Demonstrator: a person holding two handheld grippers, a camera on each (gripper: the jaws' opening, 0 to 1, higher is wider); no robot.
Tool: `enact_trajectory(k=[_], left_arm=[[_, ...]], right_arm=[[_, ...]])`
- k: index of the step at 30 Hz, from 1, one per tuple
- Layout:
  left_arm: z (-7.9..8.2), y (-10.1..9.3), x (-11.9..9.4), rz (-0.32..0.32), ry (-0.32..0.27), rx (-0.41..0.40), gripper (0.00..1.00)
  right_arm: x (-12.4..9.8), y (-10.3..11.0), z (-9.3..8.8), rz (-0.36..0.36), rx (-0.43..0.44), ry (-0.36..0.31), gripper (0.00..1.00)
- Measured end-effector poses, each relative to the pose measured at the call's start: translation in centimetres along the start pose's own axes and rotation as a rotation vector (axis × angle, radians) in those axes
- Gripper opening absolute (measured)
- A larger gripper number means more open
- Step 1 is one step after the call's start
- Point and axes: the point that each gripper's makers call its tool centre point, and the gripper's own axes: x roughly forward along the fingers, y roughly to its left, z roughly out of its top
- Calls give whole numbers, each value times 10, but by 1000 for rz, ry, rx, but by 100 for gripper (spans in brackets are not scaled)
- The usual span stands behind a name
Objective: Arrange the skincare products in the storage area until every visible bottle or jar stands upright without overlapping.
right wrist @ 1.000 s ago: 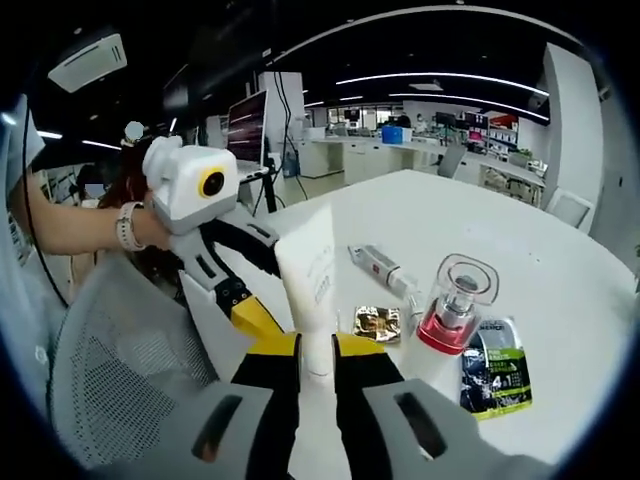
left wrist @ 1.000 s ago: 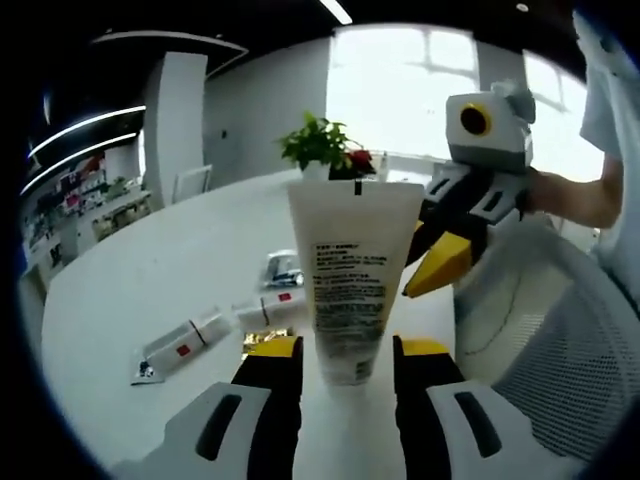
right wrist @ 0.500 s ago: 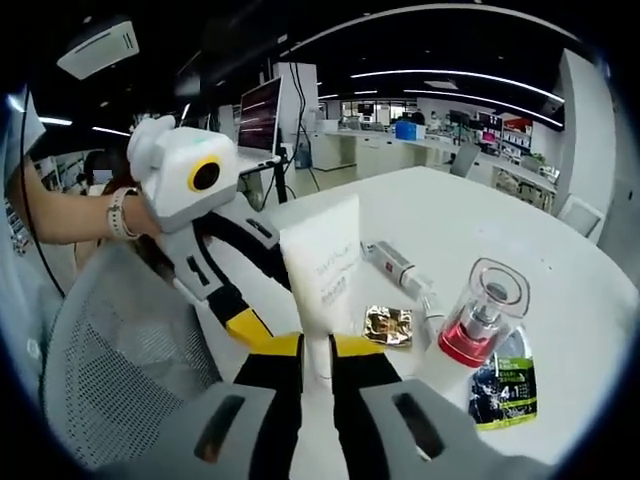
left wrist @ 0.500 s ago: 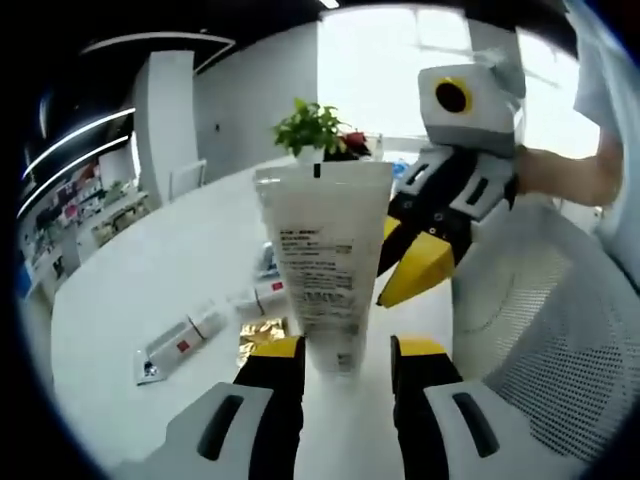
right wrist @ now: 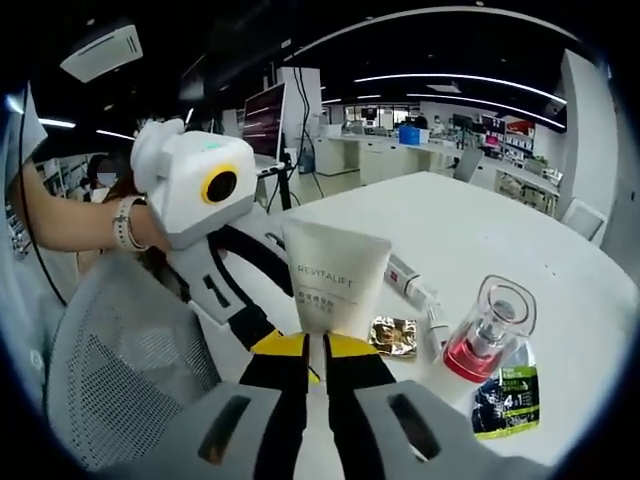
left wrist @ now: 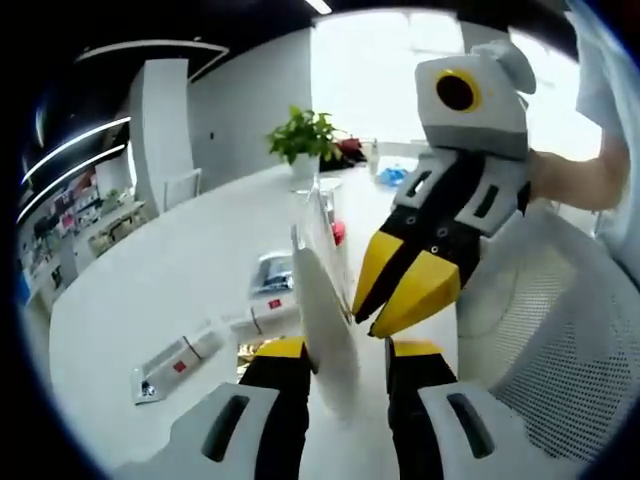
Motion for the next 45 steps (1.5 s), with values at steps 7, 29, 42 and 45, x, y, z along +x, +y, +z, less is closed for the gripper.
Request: enact_trajectory(k=[7,29,42,45], left_arm=[[0,5,0,-12,-13,-9,14],[-37,14,9,-16,78,-39,17],[-26,27,29,-90,62,-1,16],[-23,29,33,-97,69,14,16]], right_arm=[[-8,-8,-1,-28,-3,-2,8],[-69,-55,-34,-202,108,16,10],[-70,-65,-32,-224,127,2,11],[-70,-67,-32,-229,128,1,14]])
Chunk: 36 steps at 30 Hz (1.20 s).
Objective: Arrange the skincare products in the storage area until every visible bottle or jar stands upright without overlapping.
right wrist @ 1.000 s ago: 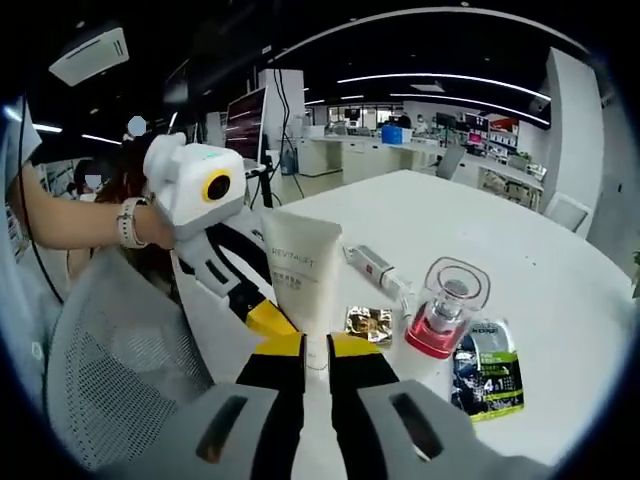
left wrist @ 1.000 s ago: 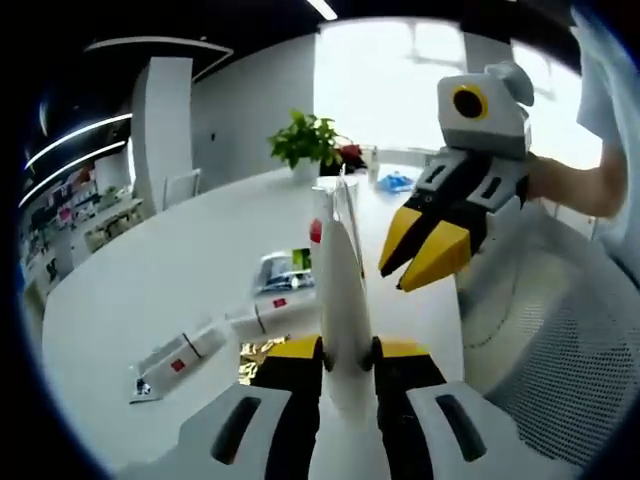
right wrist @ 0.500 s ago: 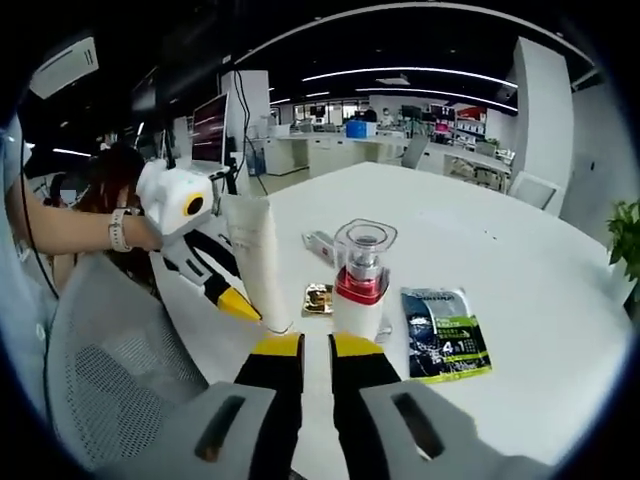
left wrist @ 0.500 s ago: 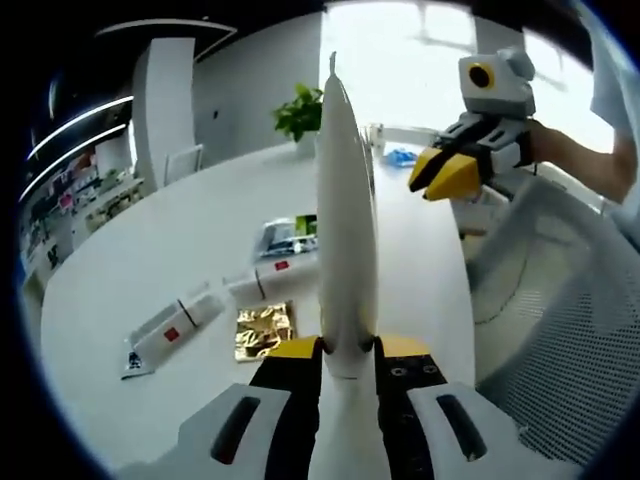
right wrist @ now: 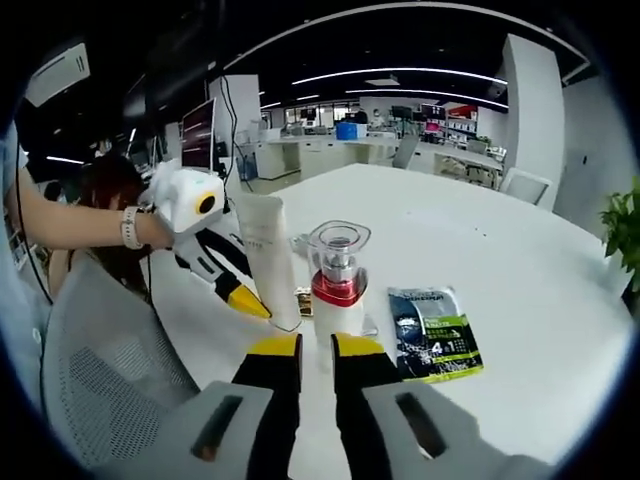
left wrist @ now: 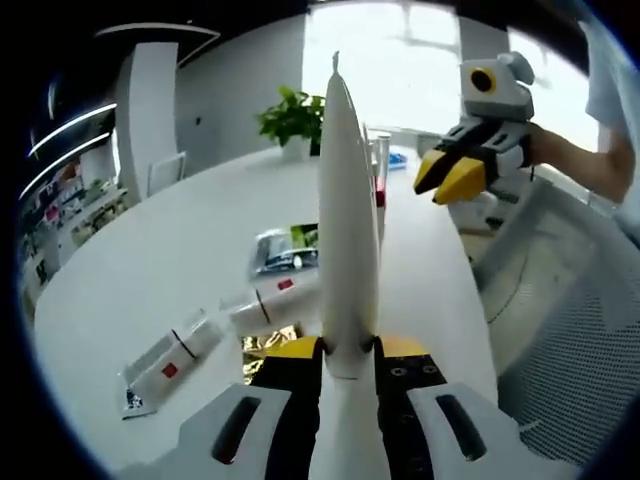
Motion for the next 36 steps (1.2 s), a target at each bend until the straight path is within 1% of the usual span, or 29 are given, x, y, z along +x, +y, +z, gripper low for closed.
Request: enact_trajectory(k=[1,3,6,9,13,17,26,32,34,36], left_arm=[[1,0,2,-8,2,9,16],[2,-1,4,-20,1,20,16],[4,0,6,-38,-7,22,16],[6,1,9,-41,-9,25,16],[8,0,13,-48,-9,34,16],[9,0,15,-56,-11,41,16],[12,0,19,-70,-20,58,16],[11,0,19,-71,-20,59,17],[12,0,20,-66,-22,62,17],[14,-1,20,-57,-39,58,17]], right_arm=[[0,-2,0,-11,-2,-1,17],[-1,-6,0,-28,3,-6,19],[-2,-9,0,-41,7,-9,26],[-3,-12,0,-60,5,-11,32],[-4,-16,-1,-77,21,-15,44],[-5,-20,-2,-95,34,-15,50],[-9,-24,-7,-102,34,7,49],[-8,-24,-6,-101,31,6,50],[-6,-23,-5,-99,30,6,52],[-6,-23,-4,-98,27,6,53]])
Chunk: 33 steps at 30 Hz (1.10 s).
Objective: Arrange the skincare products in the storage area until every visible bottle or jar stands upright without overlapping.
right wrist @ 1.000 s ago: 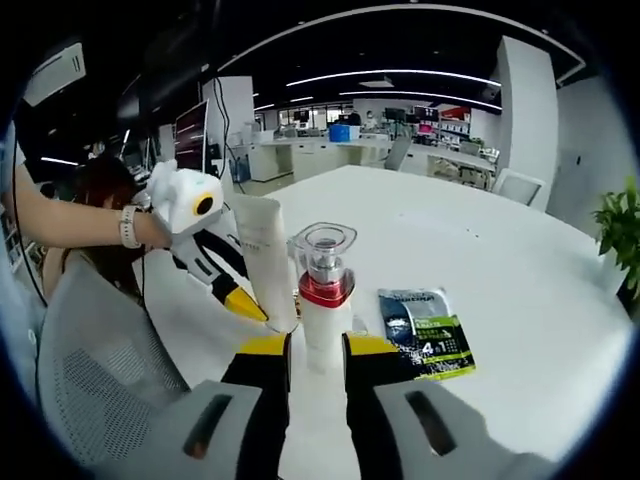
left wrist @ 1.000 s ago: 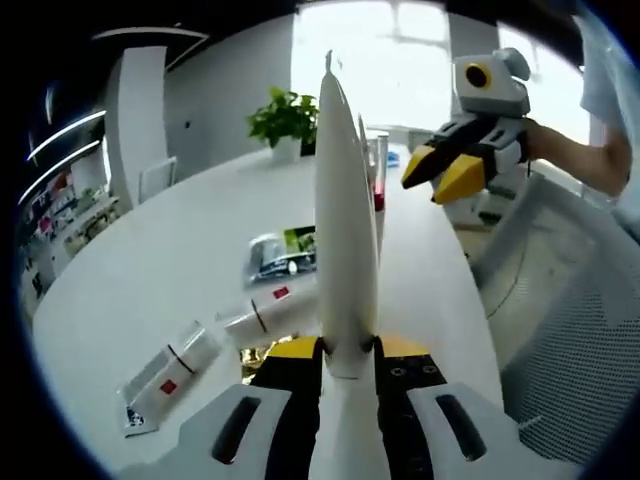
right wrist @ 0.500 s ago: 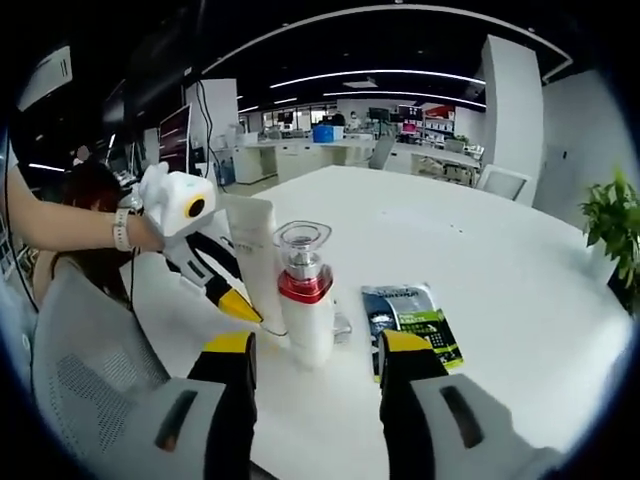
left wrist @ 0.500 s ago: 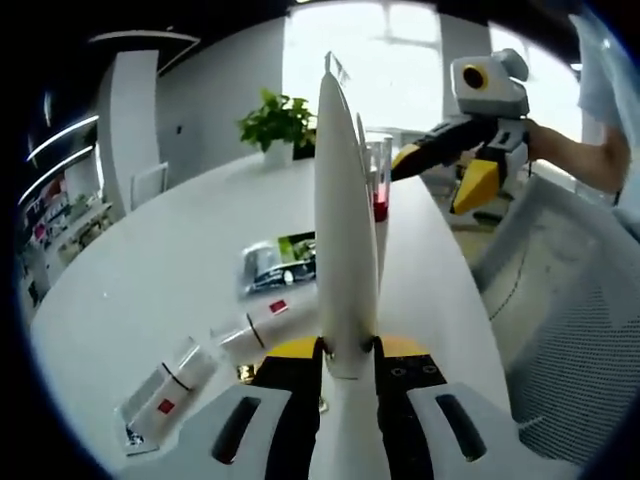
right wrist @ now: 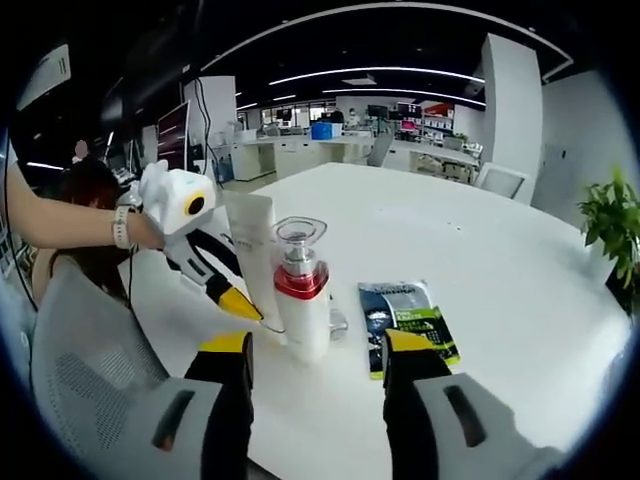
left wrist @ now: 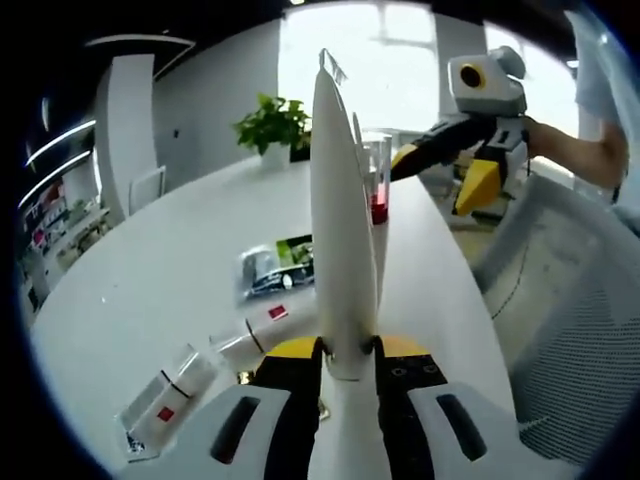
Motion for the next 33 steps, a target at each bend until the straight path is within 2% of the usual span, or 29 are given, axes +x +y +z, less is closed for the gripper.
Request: enact_trajectory(k=[2,5,9,12,14,18,21,24,27,28,31,33], left_arm=[[5,0,-2,3,-24,-18,17],[9,3,-7,27,-26,-14,21],[10,8,-18,71,-19,-36,26],[11,15,-29,133,-22,-62,31],[12,14,-34,139,-27,-66,31],[15,14,-45,185,-34,-80,38],[15,14,-53,218,-36,-121,42],[14,16,-64,286,-32,-144,47],[17,15,-72,306,-48,-167,49],[18,15,-76,321,-56,-200,52],[22,13,-85,348,-67,-213,65],[24,10,-90,356,-70,-208,67]], right_arm=[[0,0,1,1,-3,-3,55],[0,1,3,3,-18,-3,56],[-1,-1,4,-8,-14,-3,67],[-1,0,3,-18,-17,0,73],[-2,0,3,-23,-12,1,75],[-3,1,3,-27,-12,4,79],[-3,0,3,-31,-13,6,82],[-5,1,3,-30,-17,7,82],[-5,3,3,-26,-27,14,85],[-5,3,4,-28,-32,13,87],[-6,5,5,-31,-37,12,90],[-7,6,6,-25,-36,12,90]])
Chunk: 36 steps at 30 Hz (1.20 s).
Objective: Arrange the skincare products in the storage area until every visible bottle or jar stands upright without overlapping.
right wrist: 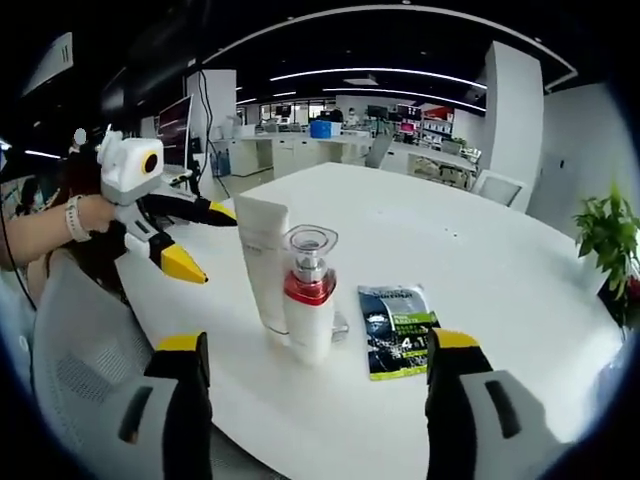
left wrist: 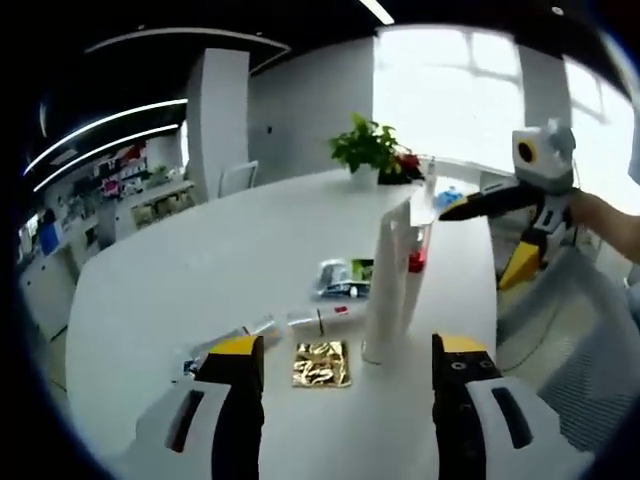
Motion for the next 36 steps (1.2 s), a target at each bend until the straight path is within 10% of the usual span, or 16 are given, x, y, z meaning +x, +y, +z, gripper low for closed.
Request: enact_trajectory(k=[12,36], left_arm=[[4,-2,-28,94,5,-6,88],[-2,-20,-57,98,-5,-64,97]], right_arm=[[-5,6,2,-10,-50,23,98],[-8,15,10,-15,-93,16,100]])
